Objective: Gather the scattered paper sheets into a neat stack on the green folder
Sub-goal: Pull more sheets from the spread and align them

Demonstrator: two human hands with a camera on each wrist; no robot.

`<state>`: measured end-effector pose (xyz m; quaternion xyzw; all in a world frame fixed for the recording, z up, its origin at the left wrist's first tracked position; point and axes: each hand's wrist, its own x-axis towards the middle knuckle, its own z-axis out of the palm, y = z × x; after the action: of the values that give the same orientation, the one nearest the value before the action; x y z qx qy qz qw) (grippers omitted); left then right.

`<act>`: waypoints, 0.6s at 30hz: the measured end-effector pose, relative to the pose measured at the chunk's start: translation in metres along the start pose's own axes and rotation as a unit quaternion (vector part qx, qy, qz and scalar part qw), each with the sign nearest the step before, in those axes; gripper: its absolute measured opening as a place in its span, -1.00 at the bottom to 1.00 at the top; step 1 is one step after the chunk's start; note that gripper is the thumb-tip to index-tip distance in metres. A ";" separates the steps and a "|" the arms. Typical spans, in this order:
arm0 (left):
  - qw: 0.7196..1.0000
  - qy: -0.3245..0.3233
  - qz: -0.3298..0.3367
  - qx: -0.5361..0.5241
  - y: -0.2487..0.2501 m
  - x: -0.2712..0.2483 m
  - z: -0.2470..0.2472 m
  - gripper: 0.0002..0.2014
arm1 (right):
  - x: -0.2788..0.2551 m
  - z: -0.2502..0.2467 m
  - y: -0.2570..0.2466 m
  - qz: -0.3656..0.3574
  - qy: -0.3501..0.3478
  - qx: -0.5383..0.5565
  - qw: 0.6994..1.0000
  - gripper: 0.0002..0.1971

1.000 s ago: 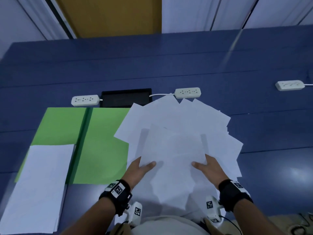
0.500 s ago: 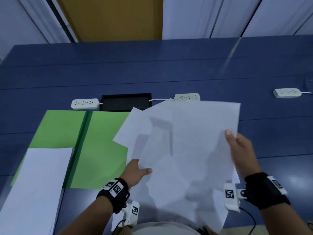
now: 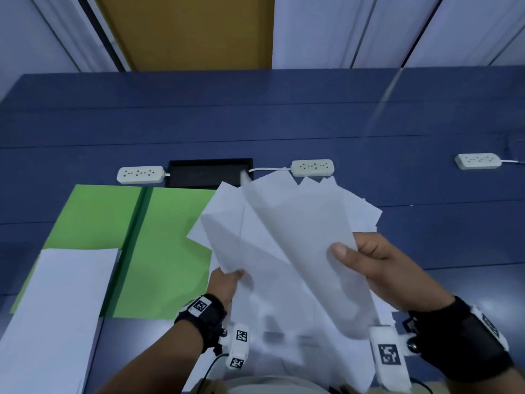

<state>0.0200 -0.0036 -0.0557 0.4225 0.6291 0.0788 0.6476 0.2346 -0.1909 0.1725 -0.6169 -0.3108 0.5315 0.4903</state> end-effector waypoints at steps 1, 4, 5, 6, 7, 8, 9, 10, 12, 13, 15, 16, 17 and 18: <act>1.000 -0.005 0.000 0.003 -0.003 0.000 -0.001 -0.71 | 0.002 0.001 0.003 0.013 -0.016 0.051 0.998 -0.66; 0.999 -0.036 -0.010 0.034 -0.009 0.000 -0.005 -0.74 | 0.023 -0.007 0.027 0.048 0.047 0.218 0.974 -0.65; 0.998 -0.043 -0.010 0.037 -0.008 -0.003 -0.005 -0.74 | 0.034 -0.013 0.042 0.058 0.075 0.232 0.968 -0.61; 0.999 -0.040 -0.011 0.024 -0.006 -0.005 -0.005 -0.75 | 0.043 -0.017 0.058 0.068 0.093 0.224 0.968 -0.58; 0.999 -0.034 -0.014 0.004 -0.005 -0.007 -0.004 -0.74 | 0.053 -0.021 0.078 0.080 0.112 0.203 0.969 -0.57; 0.999 -0.031 -0.020 -0.010 -0.004 -0.008 -0.004 -0.65 | 0.063 -0.022 0.100 0.096 0.143 0.178 0.969 -0.60; 0.999 -0.031 -0.029 -0.018 -0.007 -0.006 -0.004 -0.50 | 0.072 -0.023 0.120 0.115 0.186 0.154 0.964 -0.63; 0.998 -0.035 -0.041 -0.018 -0.012 -0.003 -0.004 -0.35 | 0.079 -0.021 0.138 0.138 0.236 0.131 0.953 -0.66; 0.996 -0.057 -0.057 -0.038 -0.029 0.013 -0.005 -0.19 | 0.090 -0.019 0.171 0.177 0.310 0.105 0.928 -0.59; 0.994 -0.075 -0.065 -0.044 -0.028 0.009 -0.005 -0.18 | 0.095 -0.017 0.184 0.189 0.329 0.089 0.921 -0.53; 0.991 -0.099 -0.064 -0.060 -0.006 -0.026 -0.002 -0.39 | 0.101 -0.014 0.205 0.195 0.351 0.037 0.915 -0.46; 0.985 -0.129 -0.070 -0.092 -0.004 -0.031 -0.002 -0.56 | 0.102 -0.012 0.209 0.194 0.352 0.013 0.916 -0.47; 0.978 -0.153 -0.086 -0.114 -0.003 -0.034 -0.002 -0.67 | 0.103 -0.010 0.211 0.194 0.351 0.000 0.916 -0.50; 0.974 -0.169 -0.091 -0.120 -0.003 -0.035 -0.002 -0.69 | 0.102 -0.008 0.210 0.193 0.347 -0.005 0.918 -0.55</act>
<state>0.0101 -0.0267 -0.0314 0.2902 0.5322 0.0221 0.7950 0.2379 -0.1694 -0.0597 -0.8133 0.0019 0.3666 0.4519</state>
